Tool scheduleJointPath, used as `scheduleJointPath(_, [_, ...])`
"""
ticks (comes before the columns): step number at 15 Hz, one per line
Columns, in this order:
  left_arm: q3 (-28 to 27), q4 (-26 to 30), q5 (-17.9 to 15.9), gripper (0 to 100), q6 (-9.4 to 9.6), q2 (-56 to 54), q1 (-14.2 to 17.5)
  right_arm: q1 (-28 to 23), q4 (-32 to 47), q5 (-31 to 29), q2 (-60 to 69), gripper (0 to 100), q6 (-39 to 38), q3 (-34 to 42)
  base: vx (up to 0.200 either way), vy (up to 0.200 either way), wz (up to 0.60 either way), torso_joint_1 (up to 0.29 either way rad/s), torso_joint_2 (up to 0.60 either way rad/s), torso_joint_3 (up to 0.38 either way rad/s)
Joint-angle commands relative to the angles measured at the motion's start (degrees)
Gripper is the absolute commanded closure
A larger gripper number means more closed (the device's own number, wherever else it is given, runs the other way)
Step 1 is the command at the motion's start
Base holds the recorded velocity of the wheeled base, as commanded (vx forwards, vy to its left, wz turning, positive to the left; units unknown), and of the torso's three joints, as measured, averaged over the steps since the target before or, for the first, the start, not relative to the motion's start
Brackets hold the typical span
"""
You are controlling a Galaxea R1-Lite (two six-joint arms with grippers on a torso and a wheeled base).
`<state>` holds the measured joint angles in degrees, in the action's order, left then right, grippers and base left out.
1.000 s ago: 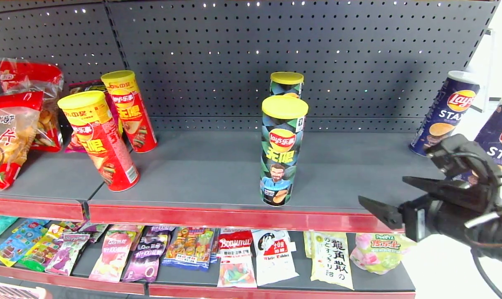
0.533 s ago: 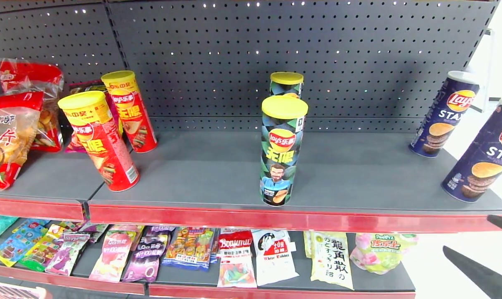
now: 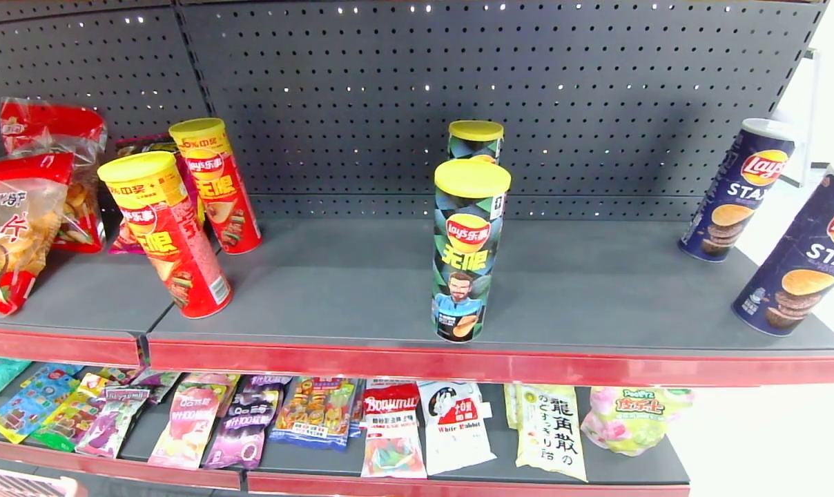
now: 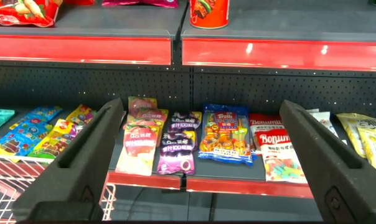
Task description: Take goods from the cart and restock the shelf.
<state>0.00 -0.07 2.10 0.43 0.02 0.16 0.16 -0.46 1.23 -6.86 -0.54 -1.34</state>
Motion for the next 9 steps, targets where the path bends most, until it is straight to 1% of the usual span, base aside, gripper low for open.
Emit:
scheduleJointPath(1, [0.00, -0.01, 0.01, 0, 0.01, -0.02, 0.02, 0.02, 0.46, -1.06, 6.78, 0, -0.69, 1.25, 0.000, 0.000, 0.00, 0.000, 0.00, 0.000])
scheduleJointPath(3, [0.00, -0.01, 0.01, 0, 0.01, -0.02, 0.02, 0.02, 0.46, -0.62, 6.78, 0, 0.80, 1.25, 0.000, 0.000, 0.00, 0.000, 0.00, 0.000])
scheduleJointPath(9, [0.00, -0.01, 0.01, 0, 0.01, -0.02, 0.02, 0.02, 0.46, -0.97, 6.69, 0, 1.06, 1.25, 0.000, 0.000, 0.00, 0.000, 0.00, 0.000])
